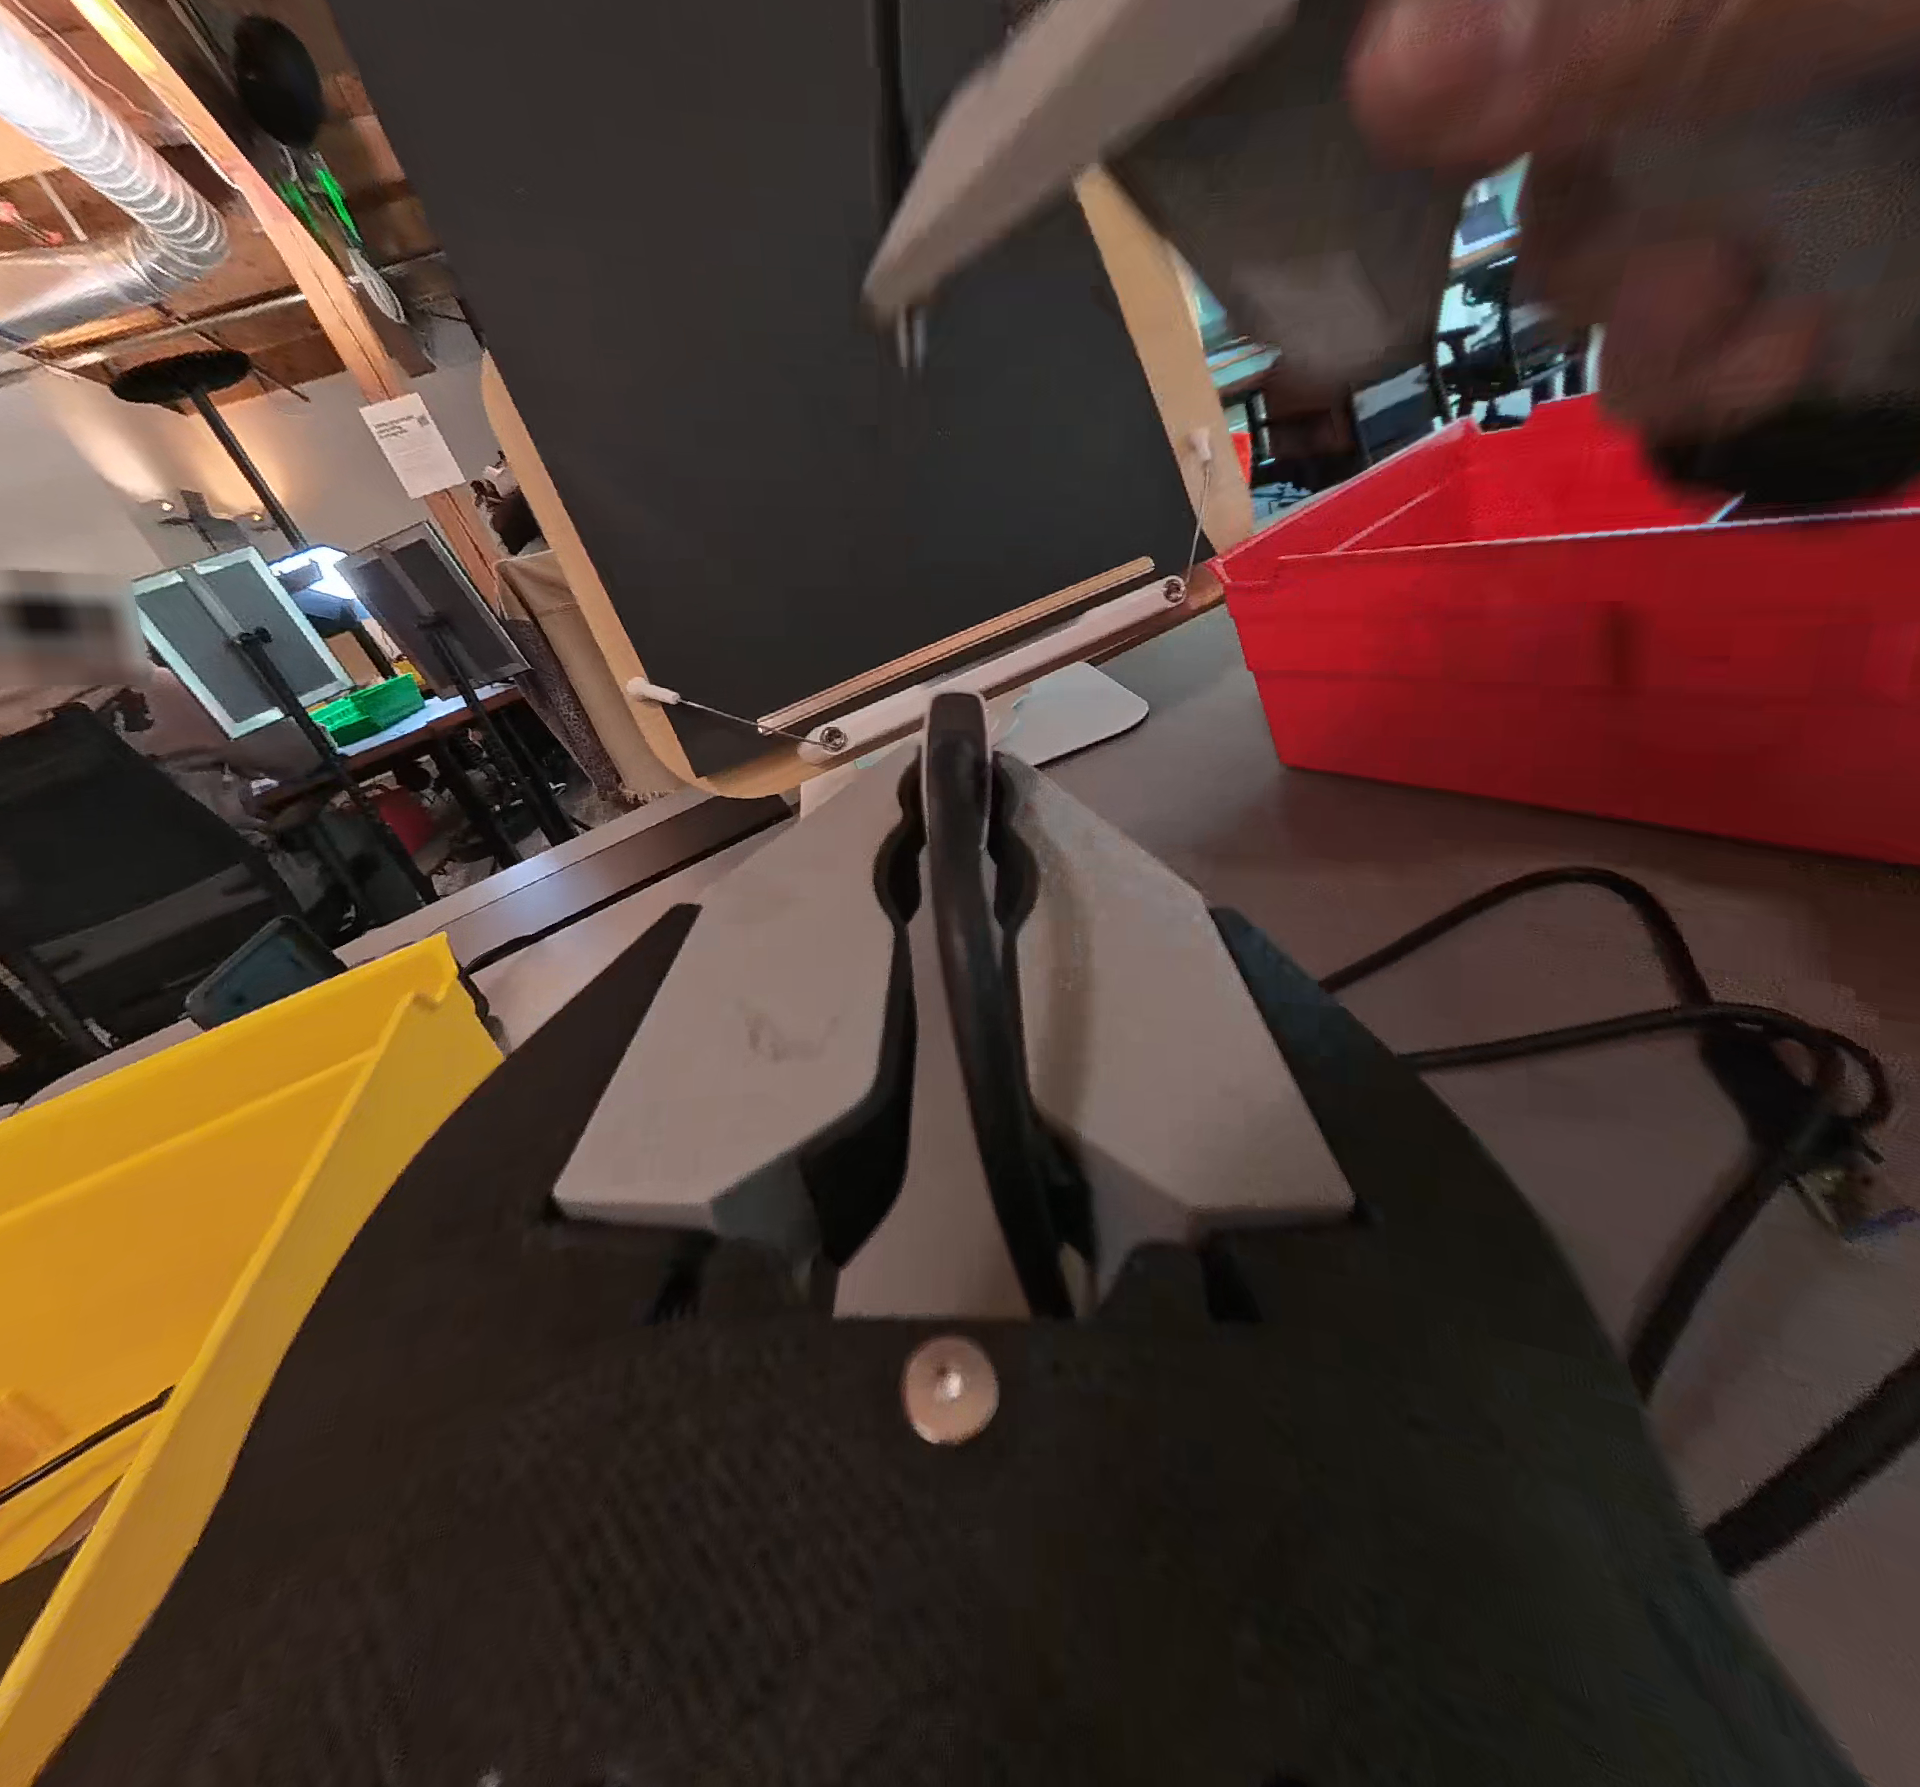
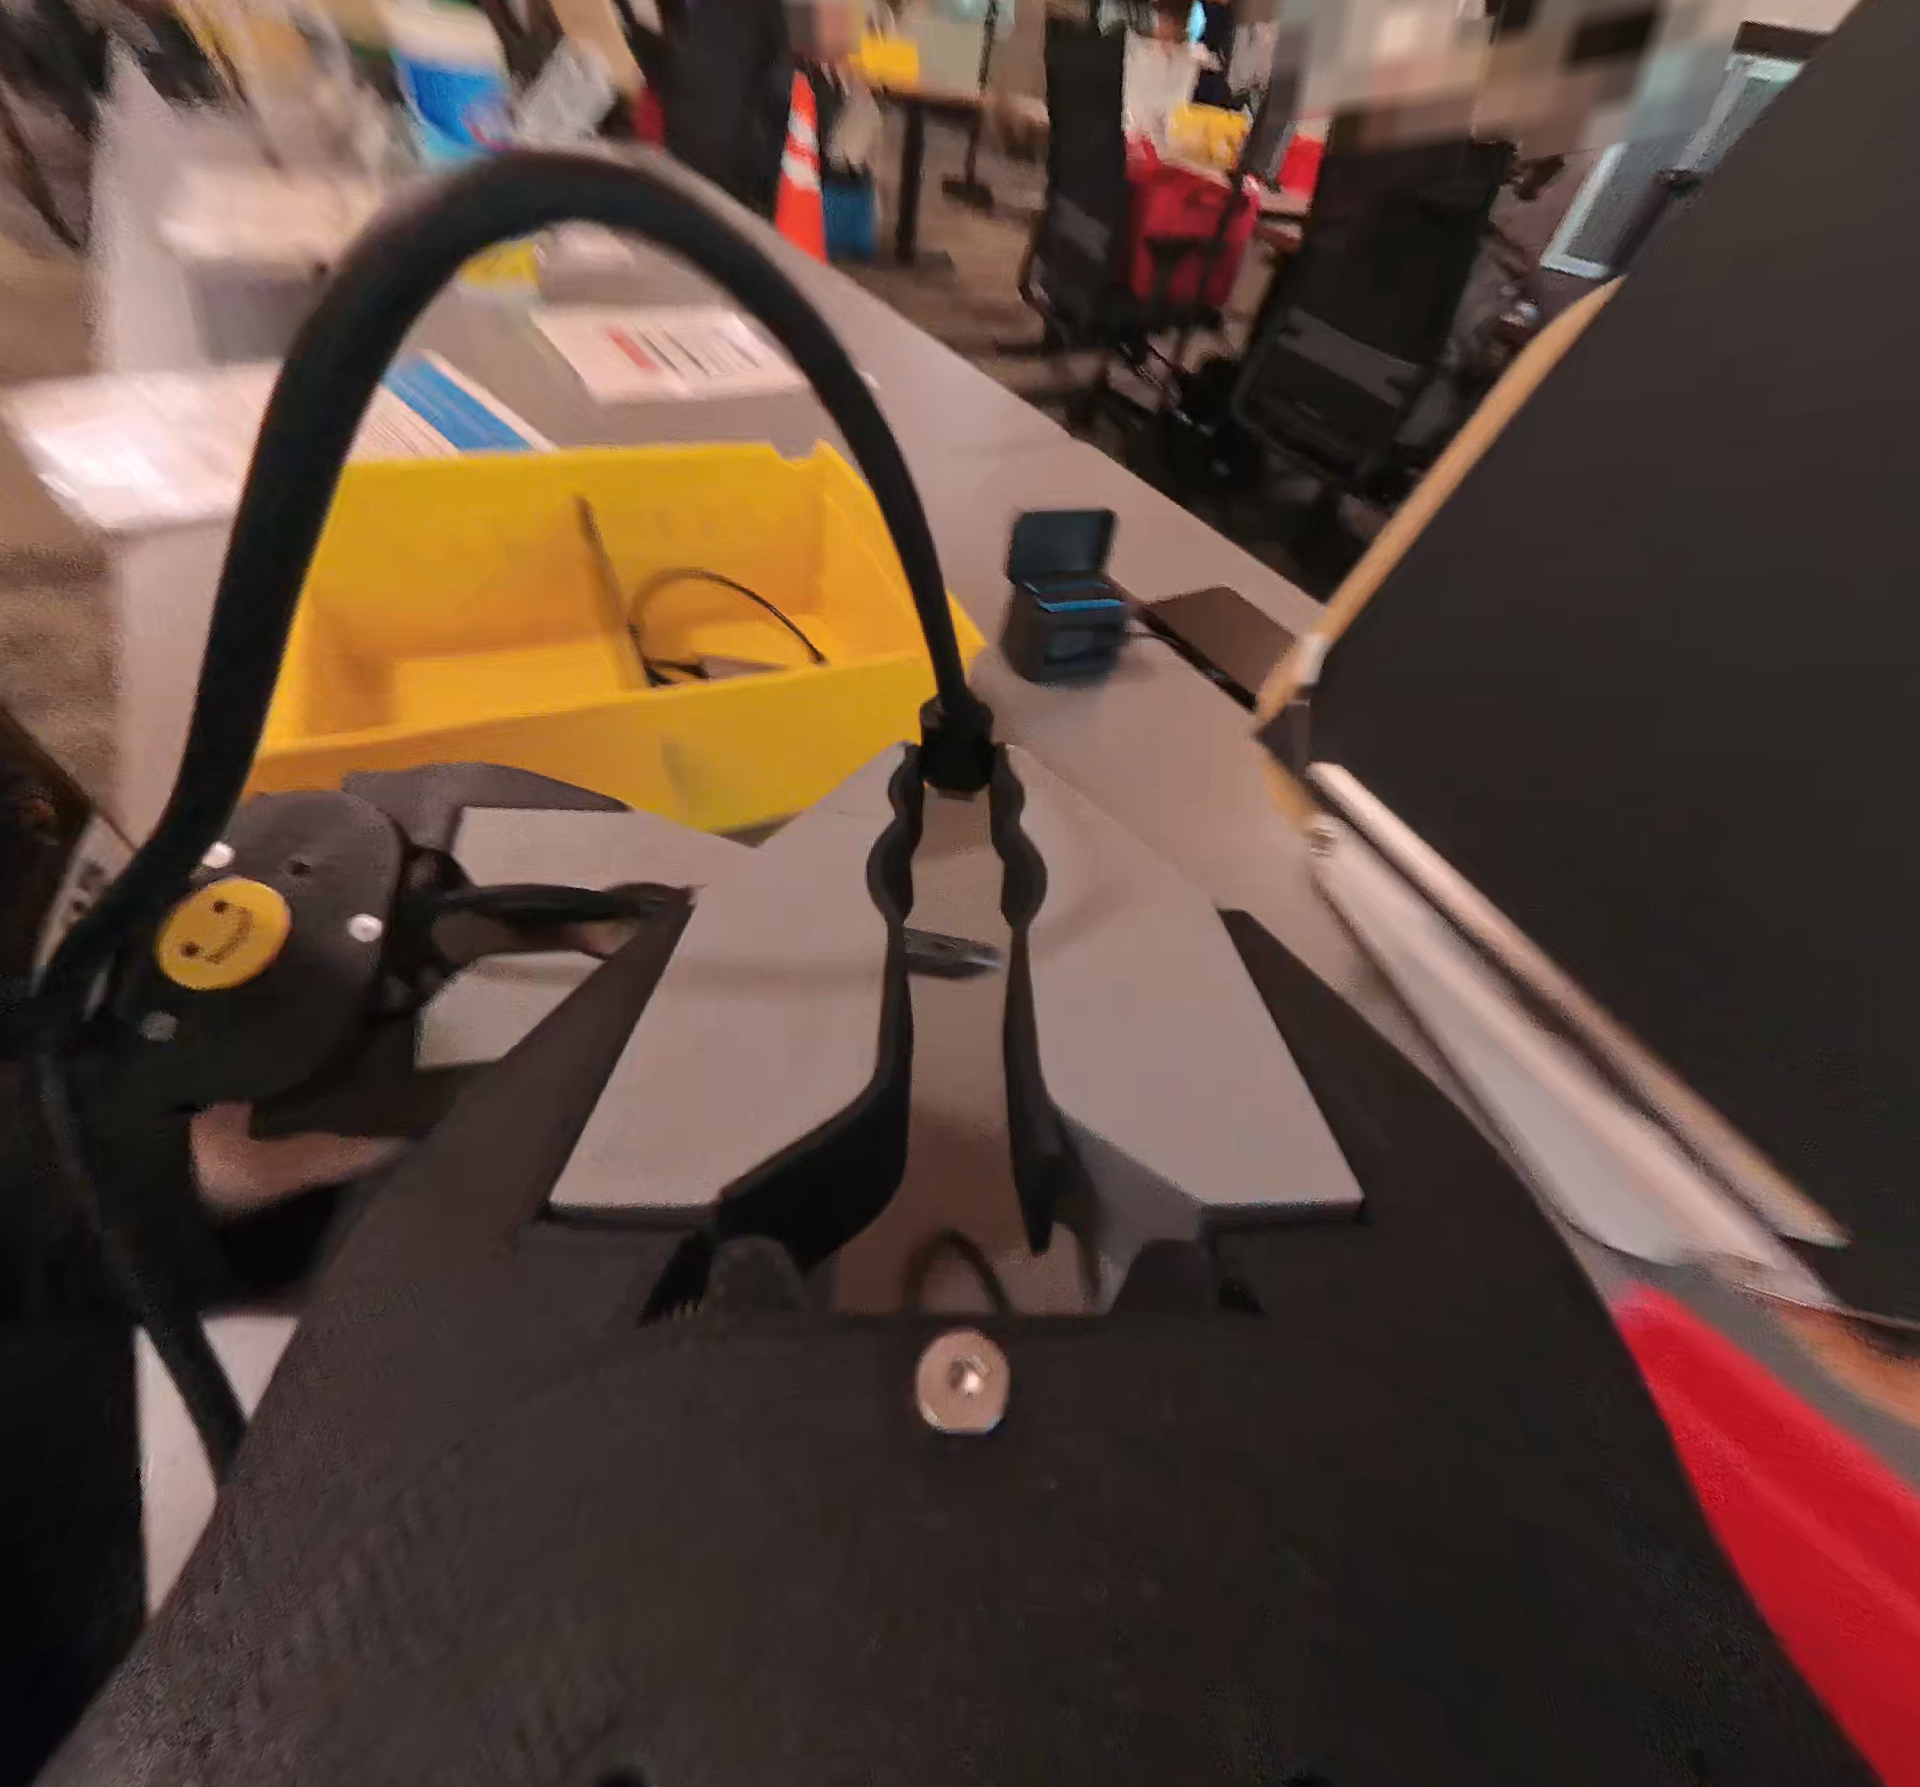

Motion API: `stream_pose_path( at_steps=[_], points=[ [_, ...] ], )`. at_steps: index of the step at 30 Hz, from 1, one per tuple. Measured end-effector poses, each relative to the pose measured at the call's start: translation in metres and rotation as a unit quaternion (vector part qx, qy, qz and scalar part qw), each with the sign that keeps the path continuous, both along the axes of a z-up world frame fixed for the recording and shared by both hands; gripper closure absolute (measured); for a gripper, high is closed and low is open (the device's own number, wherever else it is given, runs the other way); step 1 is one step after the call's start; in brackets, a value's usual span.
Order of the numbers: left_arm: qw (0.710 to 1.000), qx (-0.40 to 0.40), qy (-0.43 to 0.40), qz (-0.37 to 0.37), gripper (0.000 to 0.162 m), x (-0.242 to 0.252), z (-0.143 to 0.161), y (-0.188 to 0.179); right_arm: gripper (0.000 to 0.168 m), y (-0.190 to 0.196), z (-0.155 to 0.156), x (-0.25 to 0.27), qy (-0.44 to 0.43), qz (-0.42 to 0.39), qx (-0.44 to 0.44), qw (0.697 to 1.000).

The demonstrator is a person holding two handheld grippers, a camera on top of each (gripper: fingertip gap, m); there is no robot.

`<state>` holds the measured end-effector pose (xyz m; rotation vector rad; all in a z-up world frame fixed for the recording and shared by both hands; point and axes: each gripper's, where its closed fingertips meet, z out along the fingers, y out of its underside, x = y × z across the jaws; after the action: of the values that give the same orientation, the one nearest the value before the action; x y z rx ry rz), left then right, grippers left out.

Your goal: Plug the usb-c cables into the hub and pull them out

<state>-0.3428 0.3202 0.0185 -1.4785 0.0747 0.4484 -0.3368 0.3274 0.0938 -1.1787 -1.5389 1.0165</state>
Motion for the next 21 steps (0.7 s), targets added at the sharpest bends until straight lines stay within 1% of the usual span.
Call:
stream_pose_path(
  at_steps=[3, 7, 9, 12, 14, 15, 18, 19, 21],
  points=[
    [1.000, -0.009, 0.011, -0.007, 0.155, 0.005, -0.003, 0.002, 0.159, 0.040, 0.051, 0.027, -0.039, -0.066, 0.114, 0.991],
    [1.000, -0.010, 0.027, -0.002, 0.155, 0.007, -0.002, 0.002, 0.159, 0.103, 0.134, 0.068, -0.064, -0.159, 0.198, 0.965],
    [1.000, -0.009, 0.028, 0.002, 0.155, 0.006, -0.002, 0.001, 0.159, 0.125, 0.177, 0.089, -0.055, -0.189, 0.195, 0.961],
    [1.000, -0.015, 0.017, 0.001, 0.155, 0.003, -0.005, 0.002, 0.159, 0.149, 0.241, 0.121, -0.027, -0.226, 0.168, 0.959],
    [1.000, -0.018, 0.009, -0.001, 0.155, 0.002, -0.007, 0.003, 0.159, 0.164, 0.278, 0.141, -0.012, -0.254, 0.162, 0.954],
    [1.000, -0.020, 0.006, -0.003, 0.155, 0.002, -0.008, 0.004, 0.159, 0.171, 0.293, 0.150, -0.009, -0.269, 0.163, 0.949],
    [1.000, -0.026, 0.008, -0.001, 0.155, 0.002, -0.010, 0.004, 0.159, 0.189, 0.324, 0.177, -0.013, -0.310, 0.175, 0.935],
    [1.000, -0.025, 0.009, 0.000, 0.155, 0.002, -0.010, 0.004, 0.159, 0.191, 0.336, 0.185, -0.003, -0.316, 0.172, 0.933],
    [1.000, -0.027, 0.006, -0.003, 0.155, 0.002, -0.011, 0.004, 0.159, 0.187, 0.358, 0.199, 0.029, -0.307, 0.137, 0.941]
  ],
)
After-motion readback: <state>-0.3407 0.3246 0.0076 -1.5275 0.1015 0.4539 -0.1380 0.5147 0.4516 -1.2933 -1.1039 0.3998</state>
